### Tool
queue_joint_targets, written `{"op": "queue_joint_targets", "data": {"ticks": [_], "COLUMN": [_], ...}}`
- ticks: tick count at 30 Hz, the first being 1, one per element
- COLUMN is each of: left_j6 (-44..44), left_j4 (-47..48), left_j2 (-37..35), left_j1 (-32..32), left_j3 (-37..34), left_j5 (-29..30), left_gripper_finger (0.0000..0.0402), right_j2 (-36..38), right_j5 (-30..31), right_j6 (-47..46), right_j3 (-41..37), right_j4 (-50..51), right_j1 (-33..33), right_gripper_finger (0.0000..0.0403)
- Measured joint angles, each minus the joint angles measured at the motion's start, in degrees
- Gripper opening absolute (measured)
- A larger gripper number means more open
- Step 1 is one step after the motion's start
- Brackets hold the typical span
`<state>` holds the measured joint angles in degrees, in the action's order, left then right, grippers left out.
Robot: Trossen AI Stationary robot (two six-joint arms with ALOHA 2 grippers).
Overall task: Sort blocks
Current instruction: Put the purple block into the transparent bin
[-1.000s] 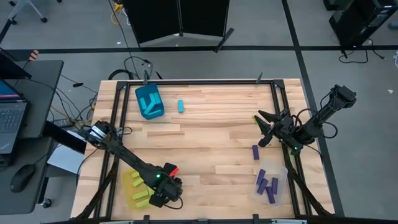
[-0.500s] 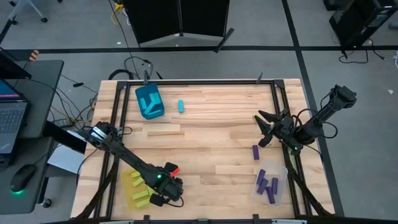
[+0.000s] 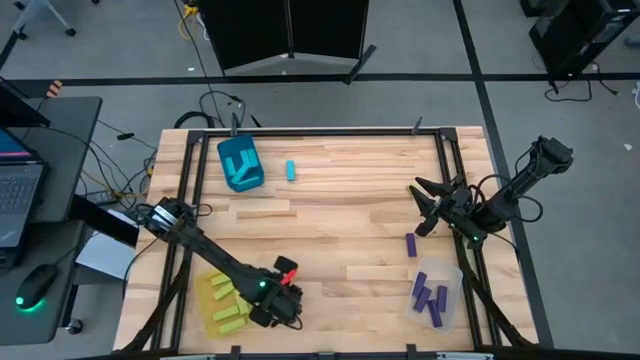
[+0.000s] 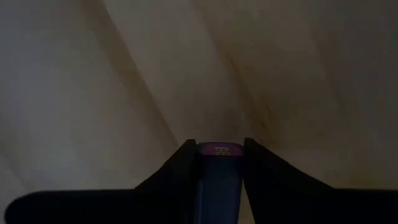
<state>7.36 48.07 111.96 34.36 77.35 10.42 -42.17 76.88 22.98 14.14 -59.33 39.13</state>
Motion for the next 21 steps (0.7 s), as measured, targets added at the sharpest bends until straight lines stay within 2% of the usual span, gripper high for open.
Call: {"op": "queue_joint_targets", "data": {"ticks": [7,13,21], "left_j6": [-7.15,-15.86,-32.48], "left_j4": [-2.41,-6.25,-21.08], "left_j2": [-0.04,-0.15,-0.17], "left_j1": [-1.08,-3.60,-8.82], "left_j3": [4.28,7.60,10.15], "left_j5": [9.00,14.38,14.64], "left_gripper_finger": [0.0105,0.0105,0.0105], "right_j2": [0.02,0.02,0.04], "right_j5": [0.00,0.00,-0.04], "right_j6": [0.02,0.02,0.11], "right_j3": [-0.01,-0.01,-0.01], "right_j4": [-0.02,-0.20,-0.99], "right_j1": [0.00,0.00,0.00], "right_gripper_finger": [0.0154,0.0154,0.0154]}}
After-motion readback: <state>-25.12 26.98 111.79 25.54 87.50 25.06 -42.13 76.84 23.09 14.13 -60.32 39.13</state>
